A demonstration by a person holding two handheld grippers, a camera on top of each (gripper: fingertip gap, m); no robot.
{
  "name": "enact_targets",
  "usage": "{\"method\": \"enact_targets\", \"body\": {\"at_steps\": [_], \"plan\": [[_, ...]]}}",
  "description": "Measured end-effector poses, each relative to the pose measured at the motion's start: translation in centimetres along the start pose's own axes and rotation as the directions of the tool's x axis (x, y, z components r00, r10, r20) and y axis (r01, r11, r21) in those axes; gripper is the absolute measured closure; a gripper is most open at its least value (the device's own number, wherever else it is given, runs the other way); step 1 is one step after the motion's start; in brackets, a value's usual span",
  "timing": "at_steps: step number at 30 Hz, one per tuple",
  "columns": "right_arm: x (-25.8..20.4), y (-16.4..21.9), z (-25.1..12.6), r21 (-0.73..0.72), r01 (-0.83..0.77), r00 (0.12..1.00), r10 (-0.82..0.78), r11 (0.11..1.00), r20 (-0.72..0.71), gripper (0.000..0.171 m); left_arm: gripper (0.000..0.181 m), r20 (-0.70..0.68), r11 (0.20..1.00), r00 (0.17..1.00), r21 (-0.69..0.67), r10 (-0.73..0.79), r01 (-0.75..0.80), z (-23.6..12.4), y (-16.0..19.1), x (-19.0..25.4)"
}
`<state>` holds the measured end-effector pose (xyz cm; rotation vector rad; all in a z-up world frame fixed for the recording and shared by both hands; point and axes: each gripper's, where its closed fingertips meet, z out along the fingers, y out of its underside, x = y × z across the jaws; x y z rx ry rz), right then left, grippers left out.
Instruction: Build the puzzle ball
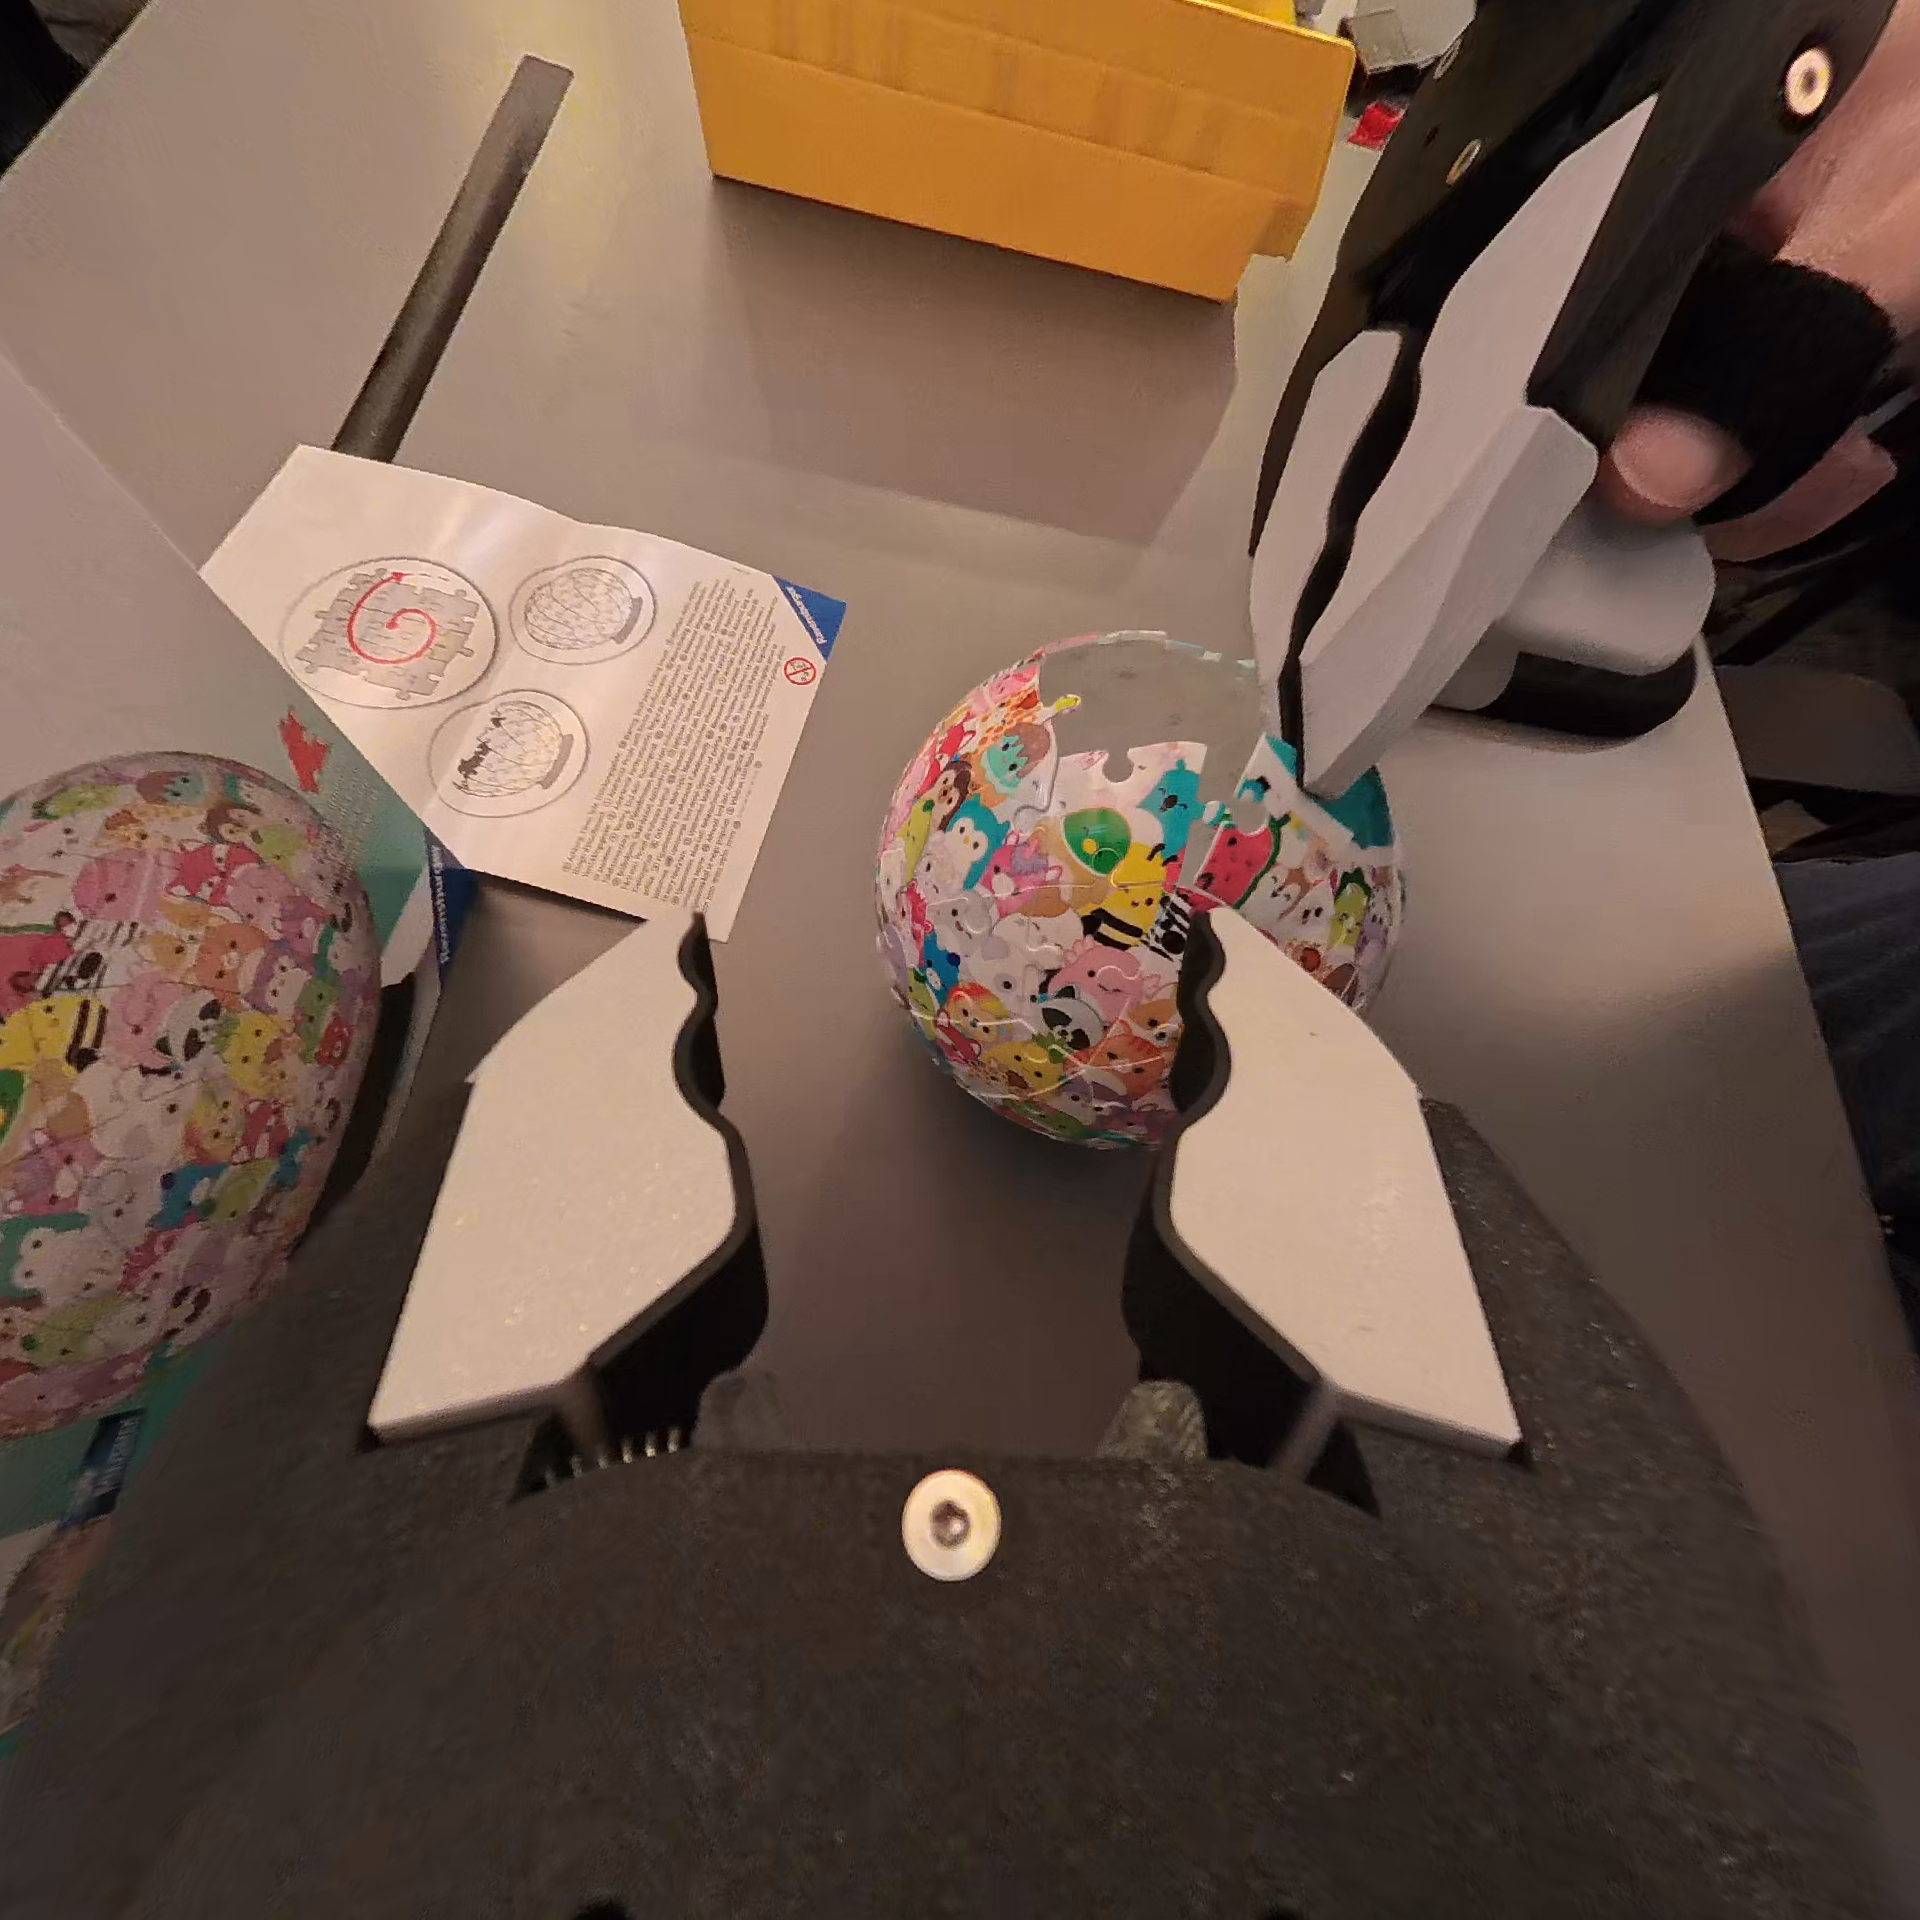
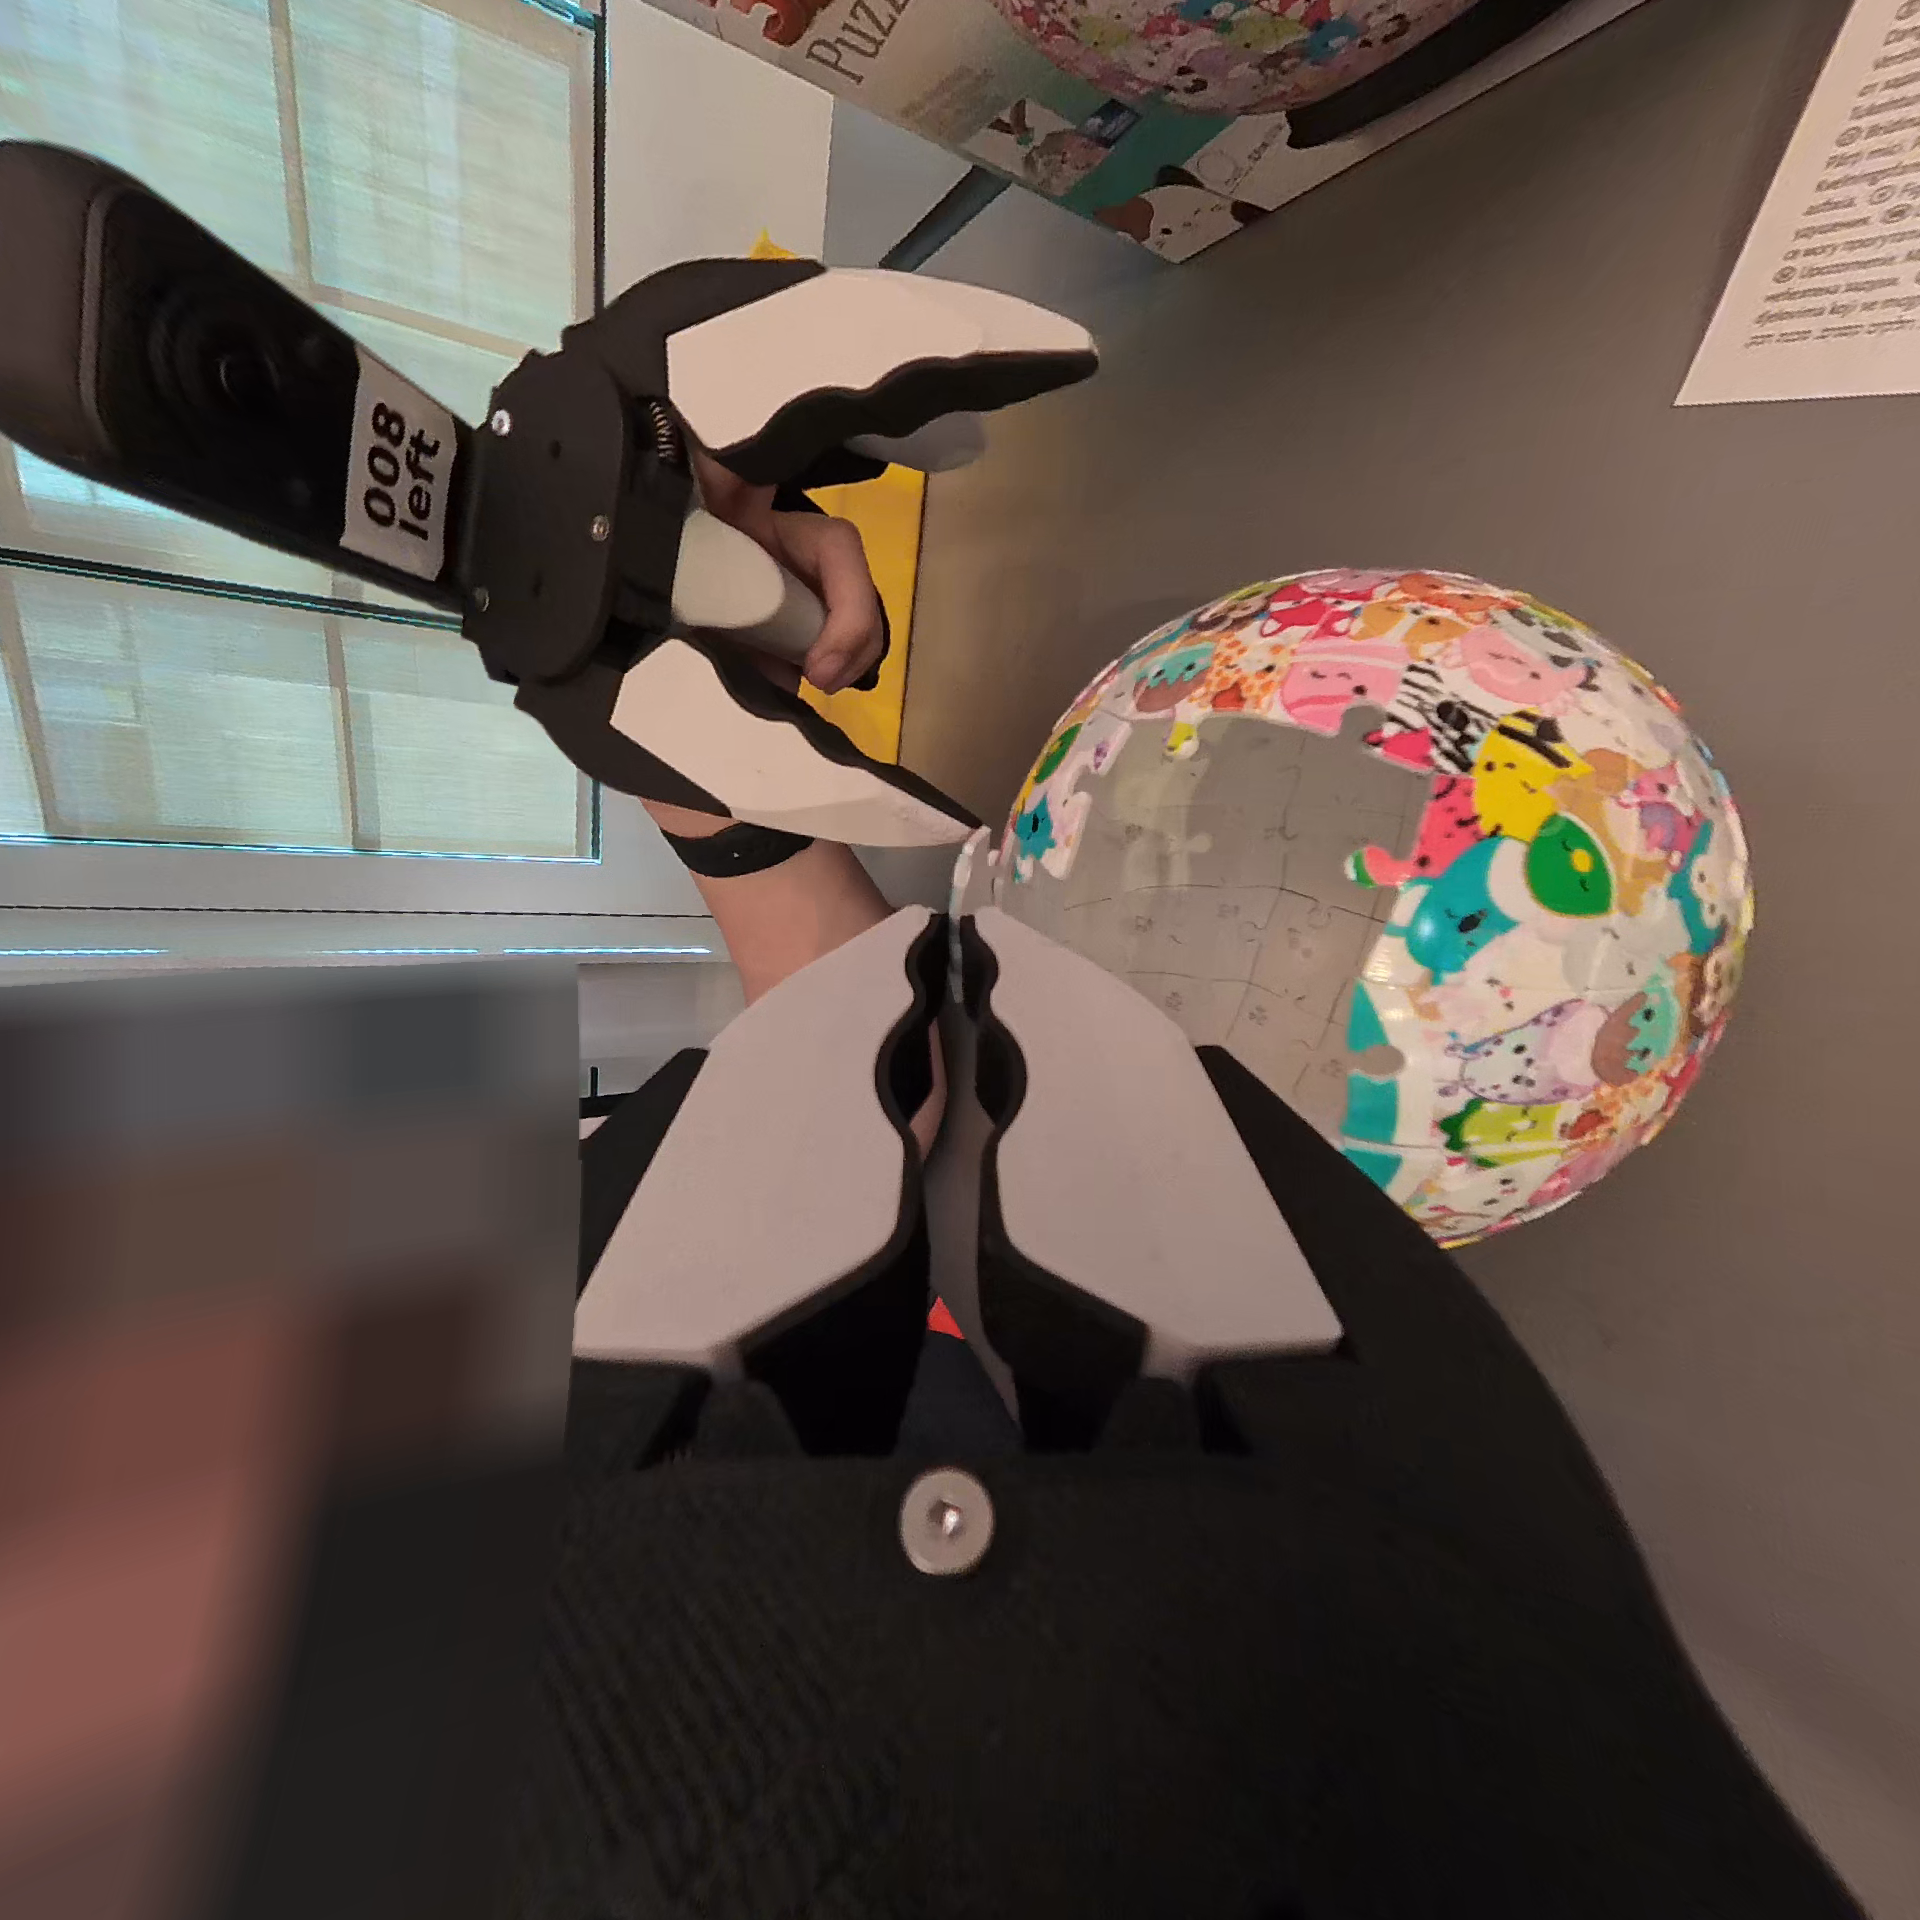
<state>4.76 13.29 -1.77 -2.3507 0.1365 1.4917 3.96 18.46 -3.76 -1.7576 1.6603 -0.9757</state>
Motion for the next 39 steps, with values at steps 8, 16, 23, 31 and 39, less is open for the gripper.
{"method": "enact_targets", "body": {"at_steps": [8, 16, 23, 31, 39], "plan": [[0.2, 0.0, -0.1, 0.003, 0.004, 1.0, -0.004, 1.0, -0.015, 0.168, 0.093, 0.037, 0.998, 0.998, -0.043, 0.05, -0.049, 0.2, 0.2, 0.1], [0.3, 0.0, -0.2, -0.005, 0.013, 1.0, -0.013, 1.0, -0.027, 0.167, 0.095, 0.052, 0.998, 0.997, -0.043, 0.053, -0.05, 0.3, 0.0, 0.1], [0.3, 0.0, -0.3, -0.006, 0.028, 0.999, -0.028, 1.0, -0.038, 0.167, 0.096, 0.051, 0.997, 0.996, -0.041, 0.068, -0.066, 0.2, -0.2, 0.4], [0.4, 0.1, -0.2, -0.011, 0.039, 0.998, -0.039, 0.999, -0.048, 0.166, 0.097, 0.06, 0.997, 0.995, -0.007, 0.084, -0.083, -0.1, -1.1, 0.7], [0.5, 0.1, -0.2, -0.017, 0.034, 0.998, -0.035, 0.999, -0.049, 0.166, 0.097, 0.05, 0.996, 0.995, -0.012, 0.092, -0.091, 0.3, -1.2, 1.0]]}}
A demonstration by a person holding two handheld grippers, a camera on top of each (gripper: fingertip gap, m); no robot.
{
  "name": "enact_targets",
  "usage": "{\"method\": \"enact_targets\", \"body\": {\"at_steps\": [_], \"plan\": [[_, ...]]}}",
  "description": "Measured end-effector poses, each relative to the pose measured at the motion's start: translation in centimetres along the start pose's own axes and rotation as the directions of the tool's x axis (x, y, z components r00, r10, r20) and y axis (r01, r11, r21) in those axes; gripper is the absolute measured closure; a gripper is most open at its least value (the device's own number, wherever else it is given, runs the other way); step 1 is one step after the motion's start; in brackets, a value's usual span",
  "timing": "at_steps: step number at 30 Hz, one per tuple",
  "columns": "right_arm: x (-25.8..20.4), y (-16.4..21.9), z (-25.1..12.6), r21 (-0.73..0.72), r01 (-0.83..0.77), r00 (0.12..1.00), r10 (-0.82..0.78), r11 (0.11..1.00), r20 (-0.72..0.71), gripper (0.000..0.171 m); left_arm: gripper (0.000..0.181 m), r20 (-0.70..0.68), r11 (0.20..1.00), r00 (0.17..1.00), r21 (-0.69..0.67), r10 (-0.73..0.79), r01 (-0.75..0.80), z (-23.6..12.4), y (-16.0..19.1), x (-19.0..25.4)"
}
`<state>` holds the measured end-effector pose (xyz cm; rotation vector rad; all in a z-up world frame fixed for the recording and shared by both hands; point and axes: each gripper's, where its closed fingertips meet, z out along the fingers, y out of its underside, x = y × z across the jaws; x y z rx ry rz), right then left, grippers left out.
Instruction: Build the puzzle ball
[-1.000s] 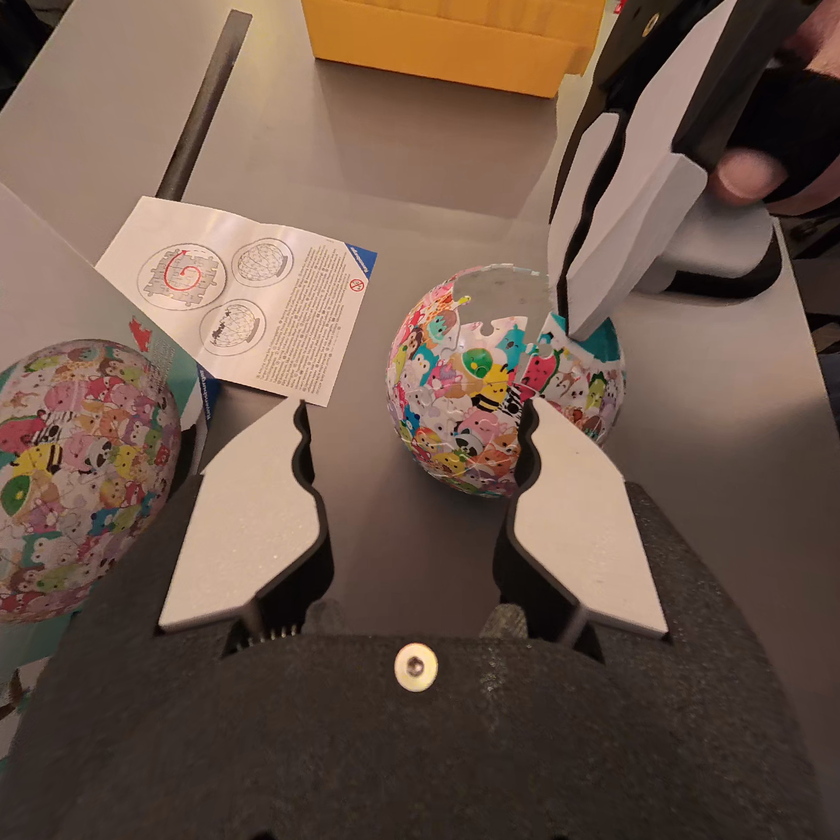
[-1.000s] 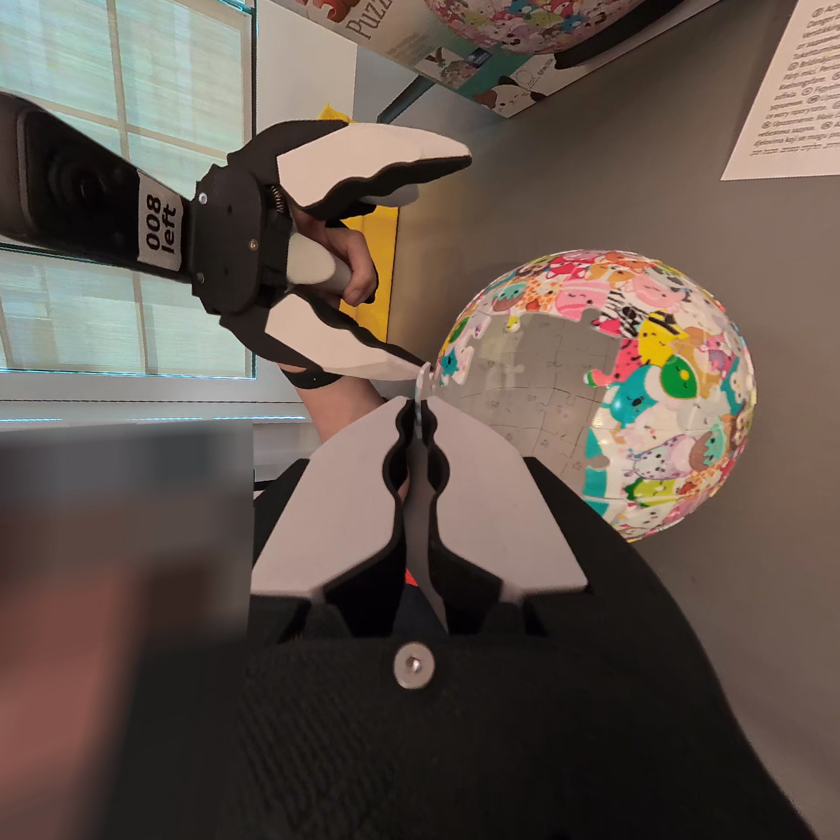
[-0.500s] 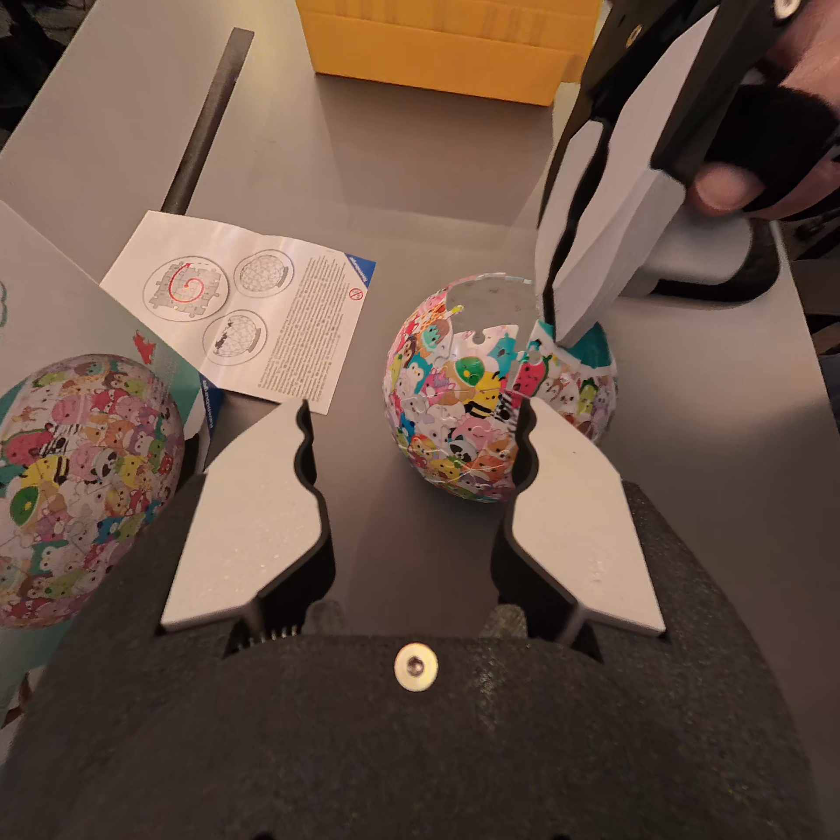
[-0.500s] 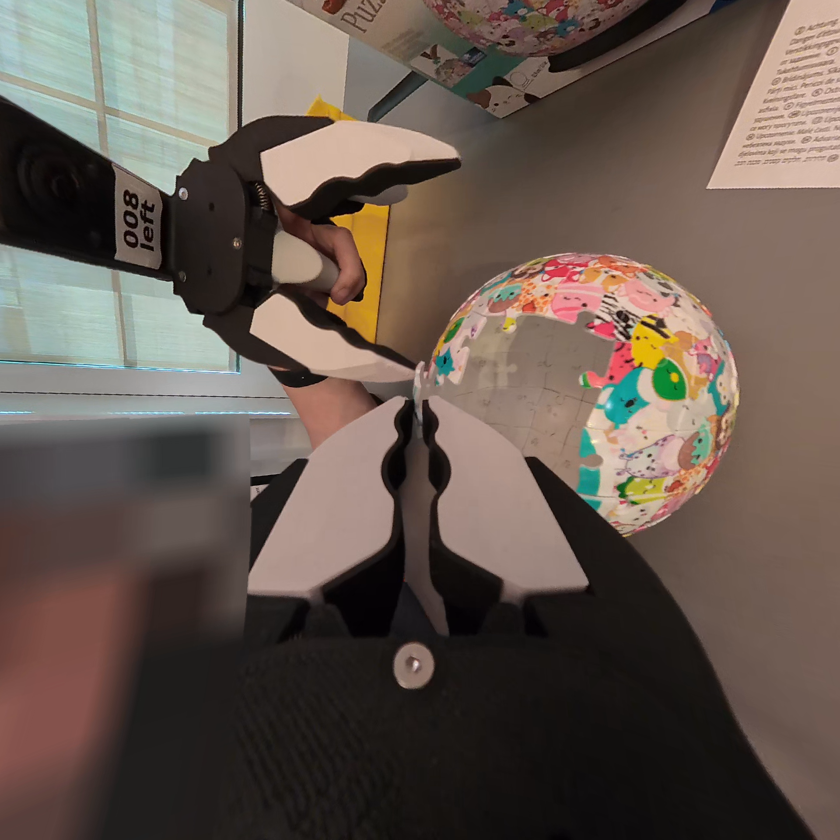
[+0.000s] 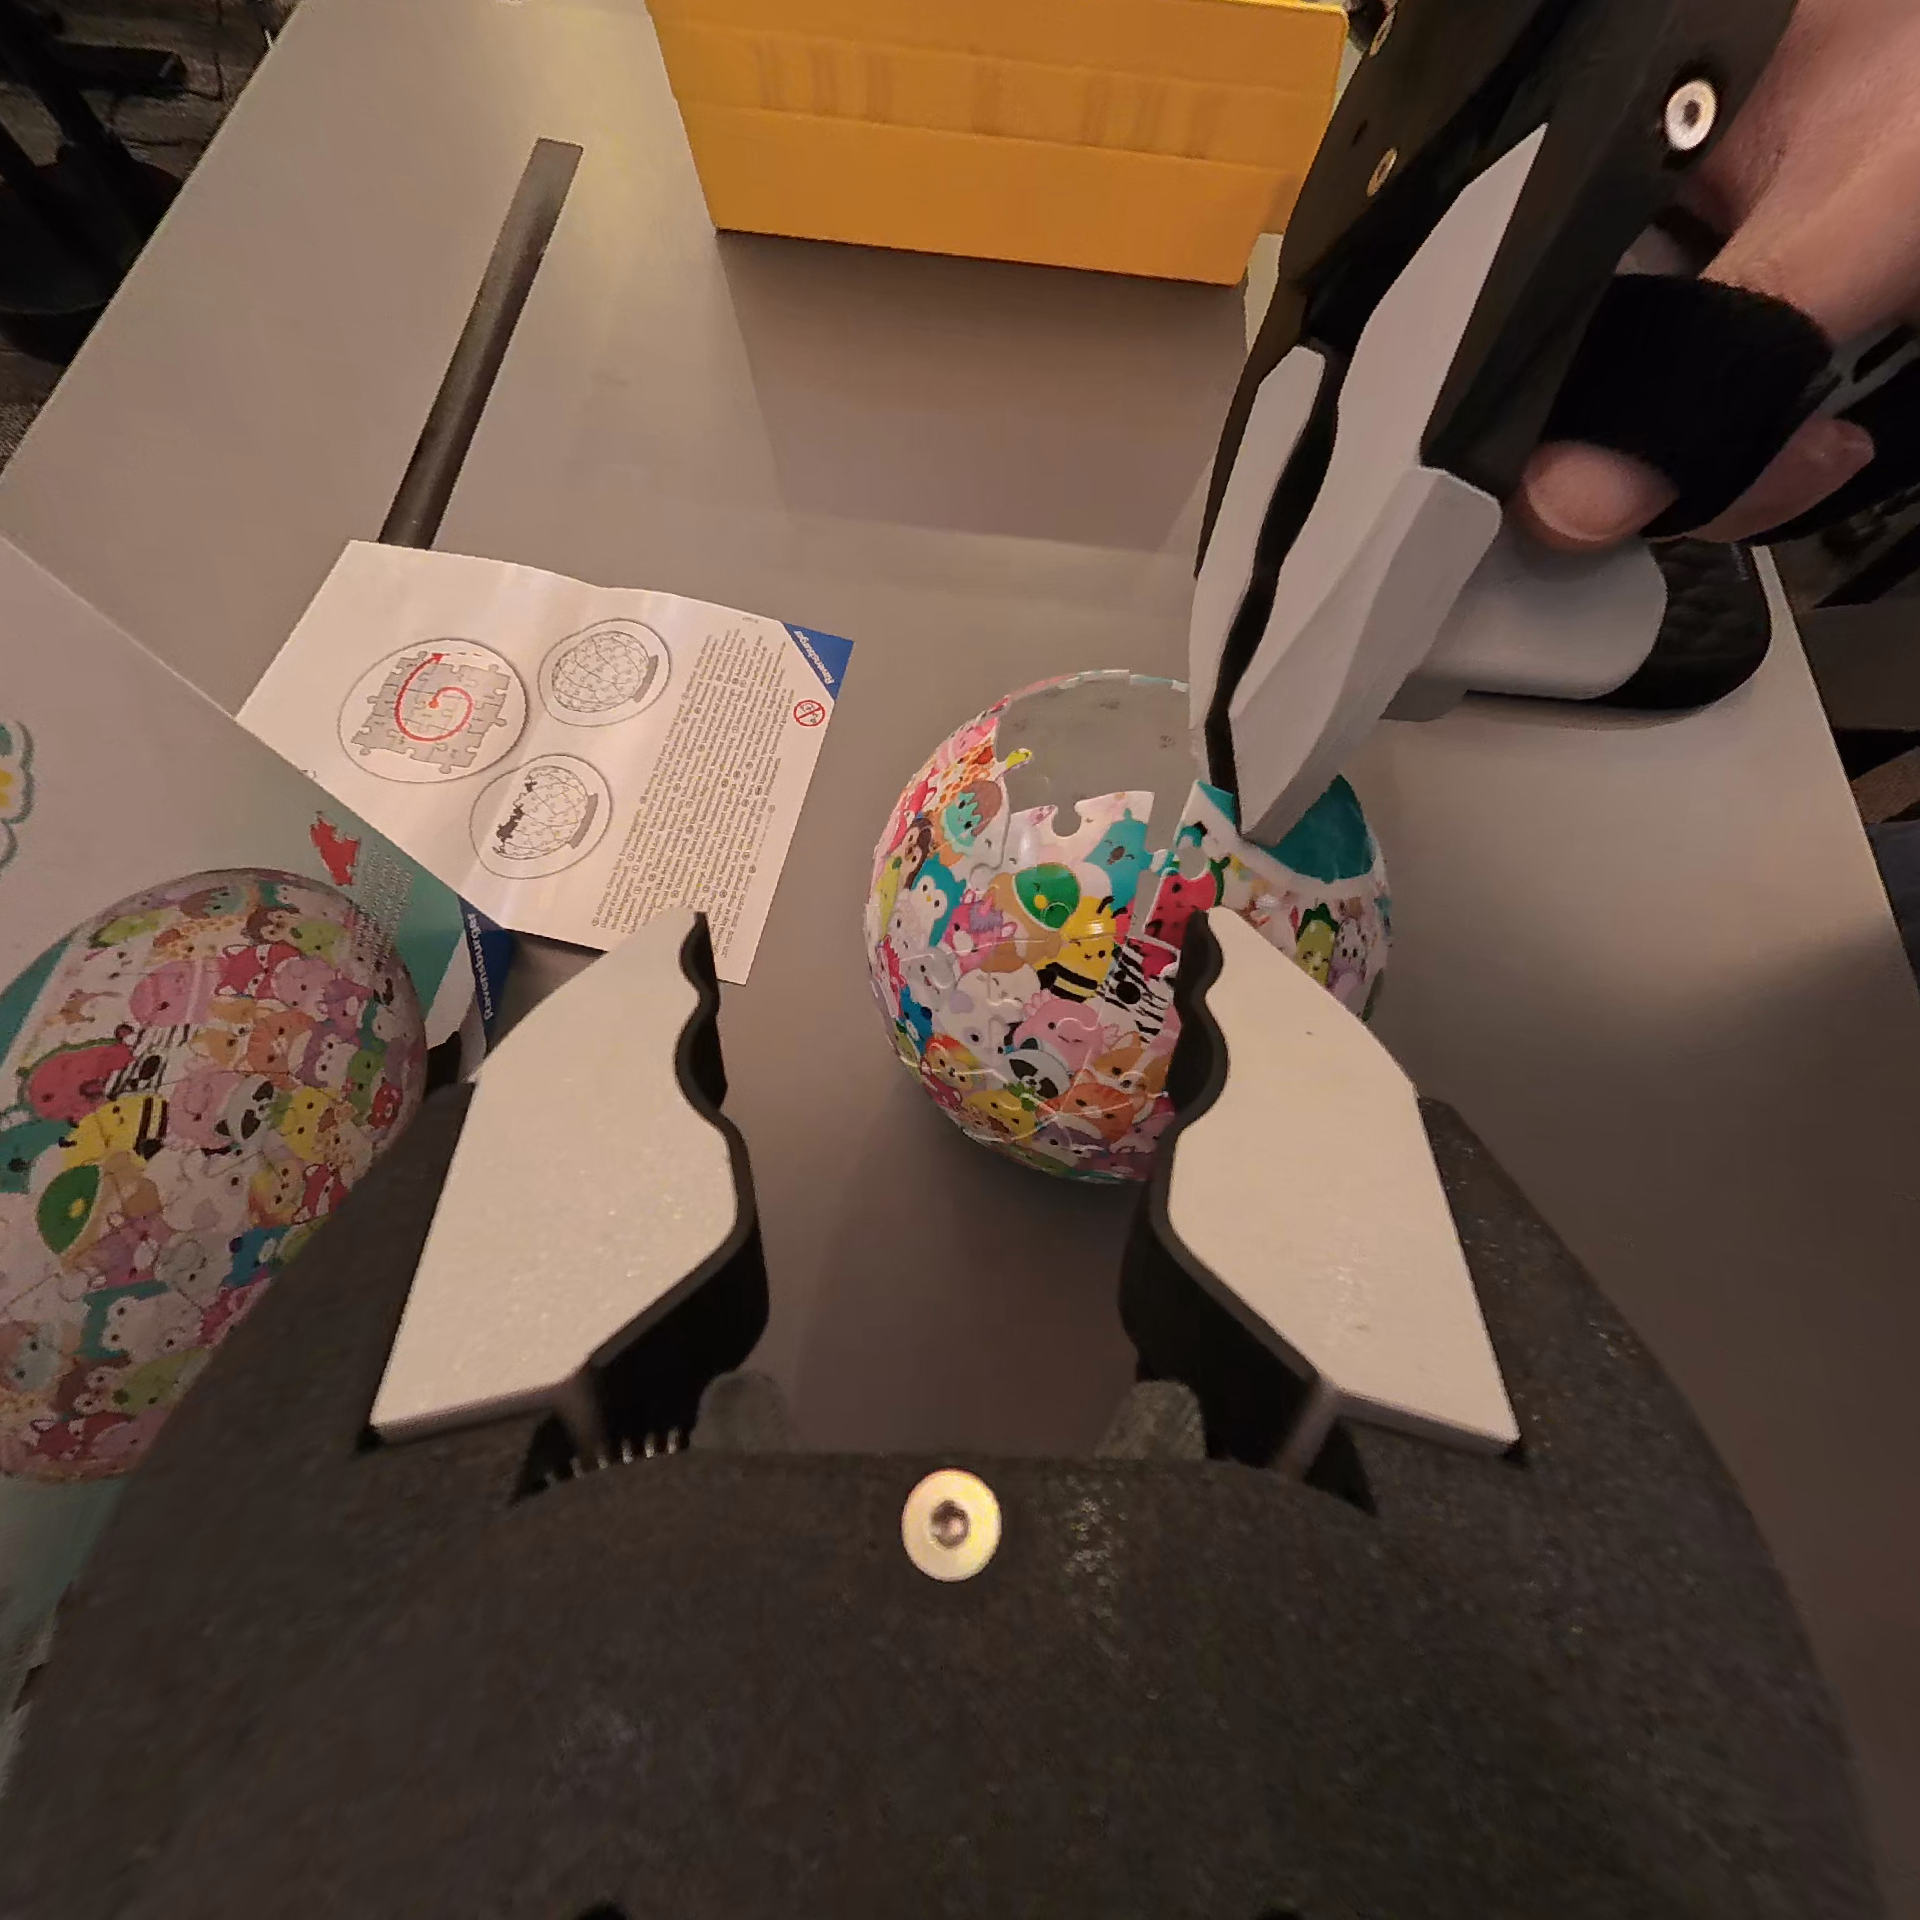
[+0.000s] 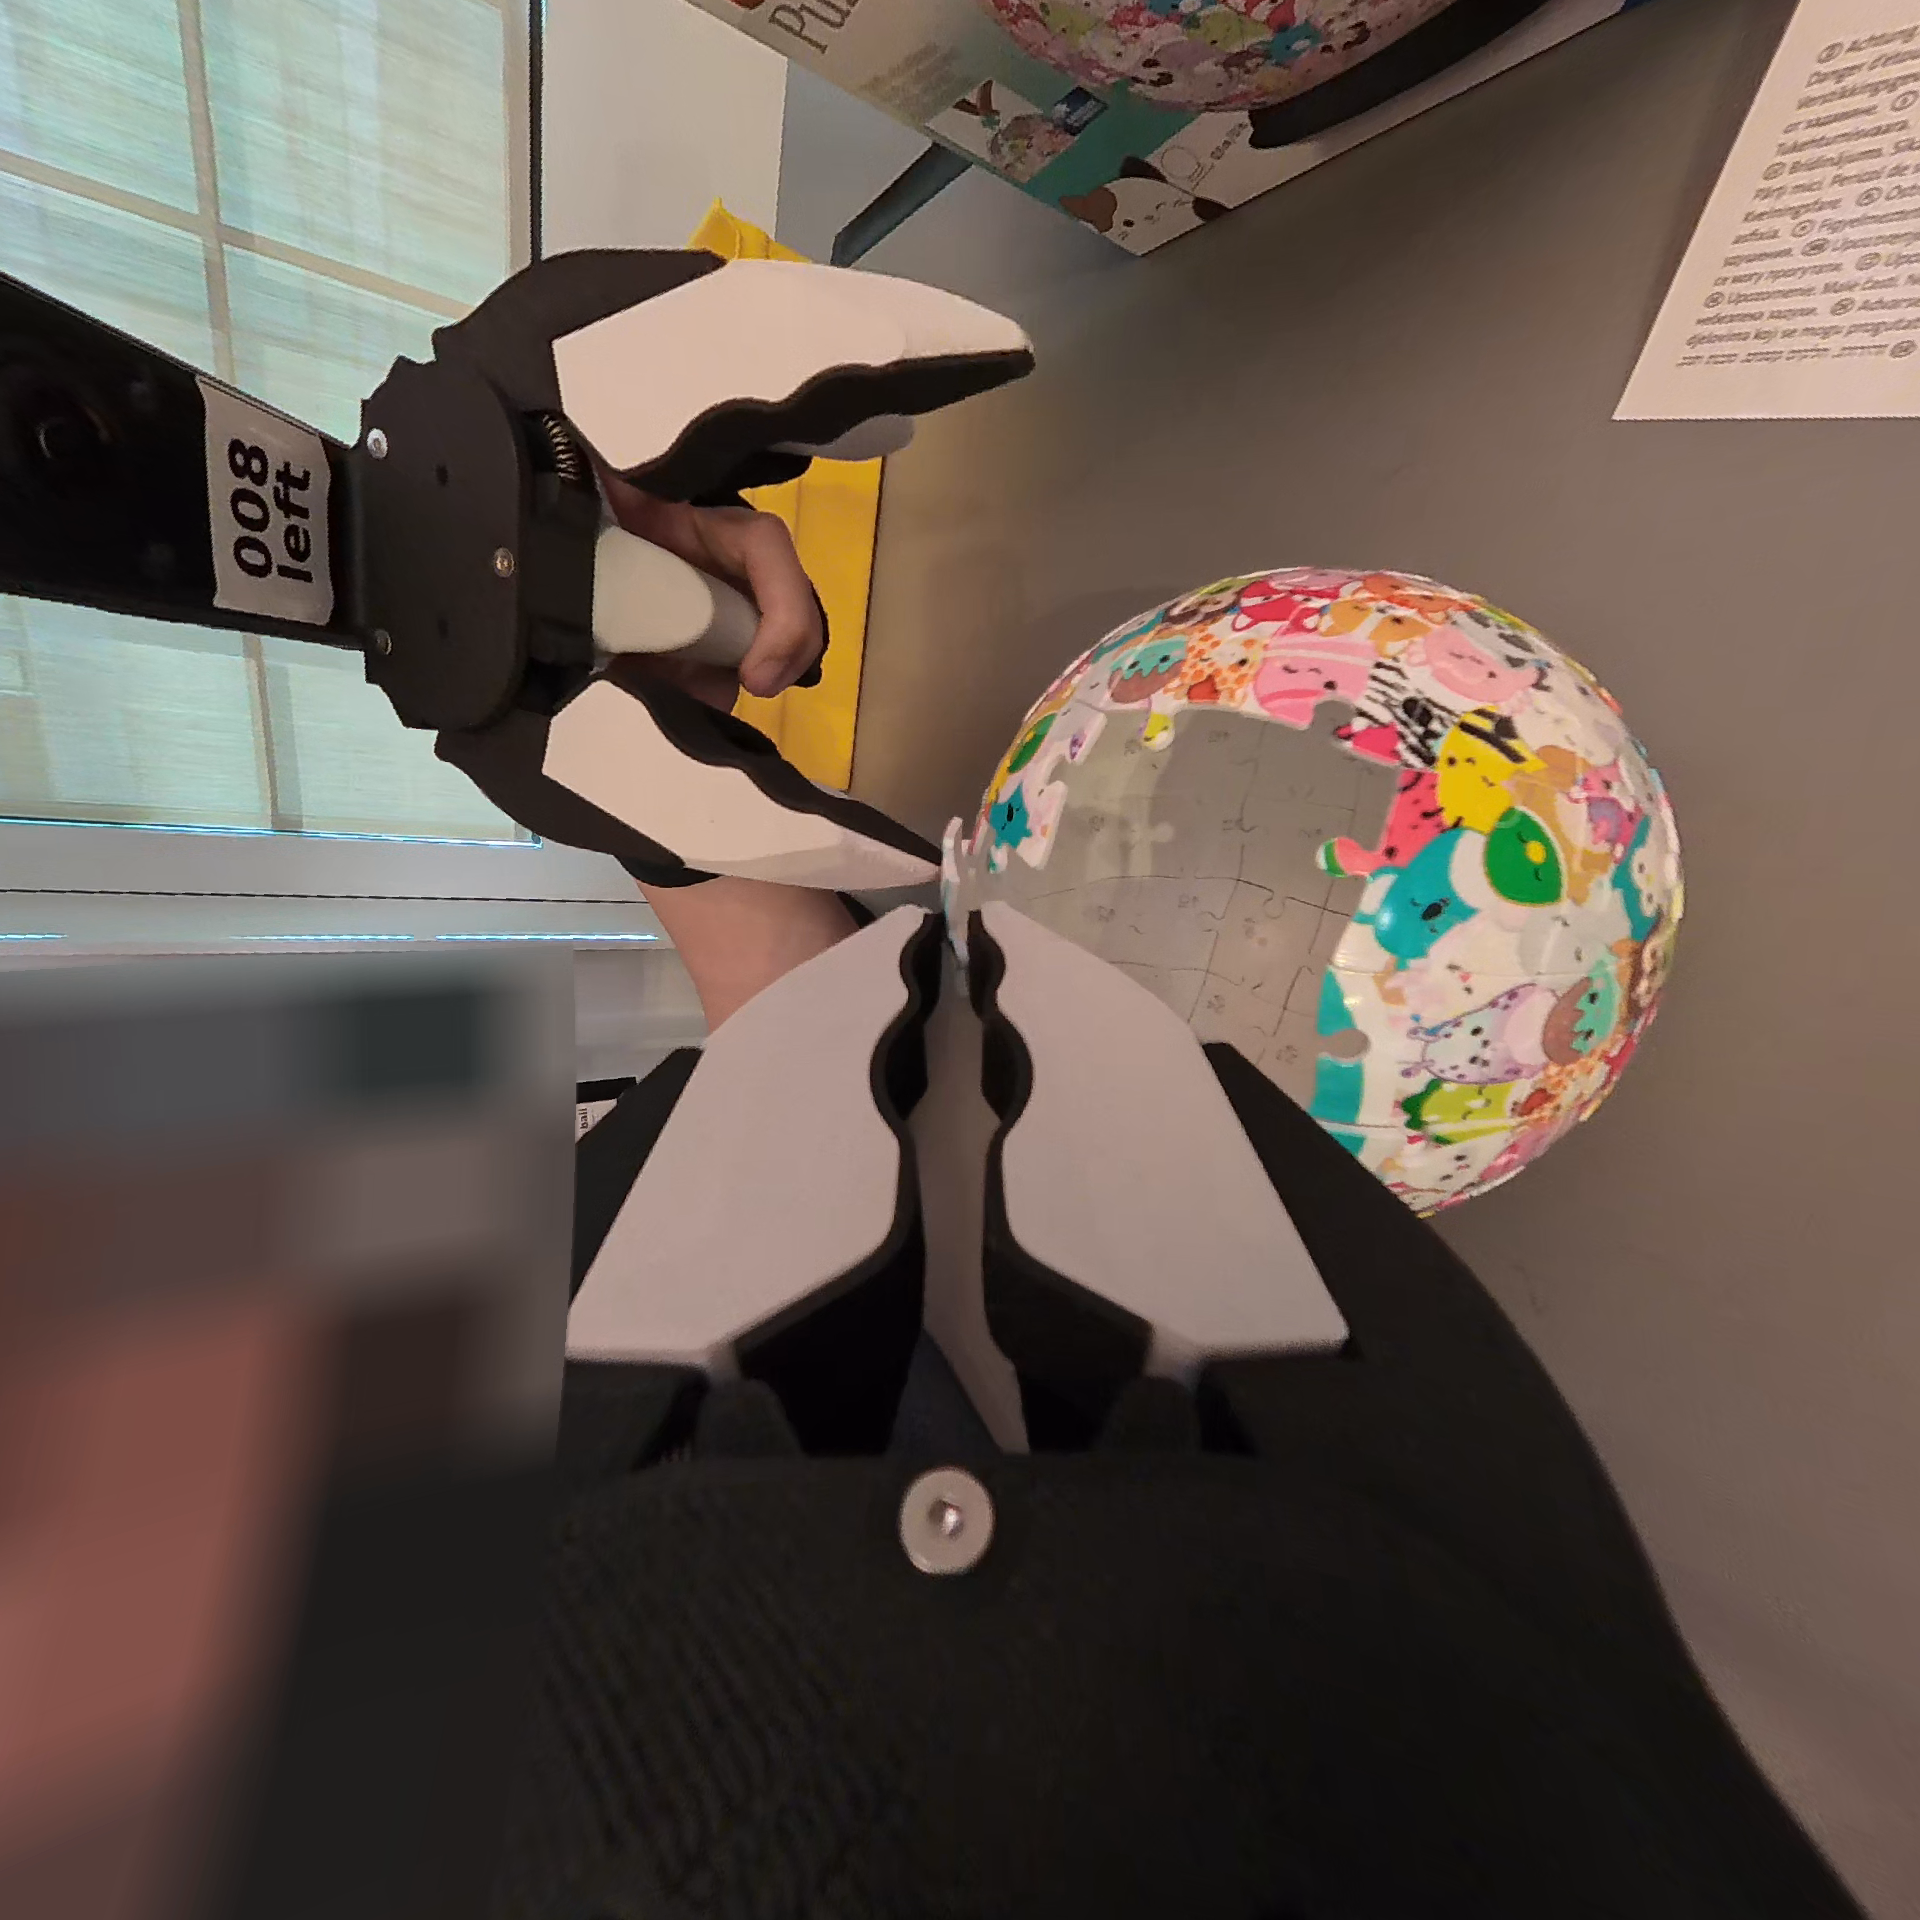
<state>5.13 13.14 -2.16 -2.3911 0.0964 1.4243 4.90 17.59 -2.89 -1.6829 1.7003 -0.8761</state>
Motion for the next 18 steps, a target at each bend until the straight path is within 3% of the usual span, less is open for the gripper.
{"method": "enact_targets", "body": {"at_steps": [18], "plan": [[0.25, 0.35, -0.09, -0.054, 0.067, 0.997, -0.069, 0.996, -0.042, 0.157, 0.098, -0.014, 1.0, 1.0, -0.002, -0.005, 0.005, 0.18, 0.02, 0.2]]}}
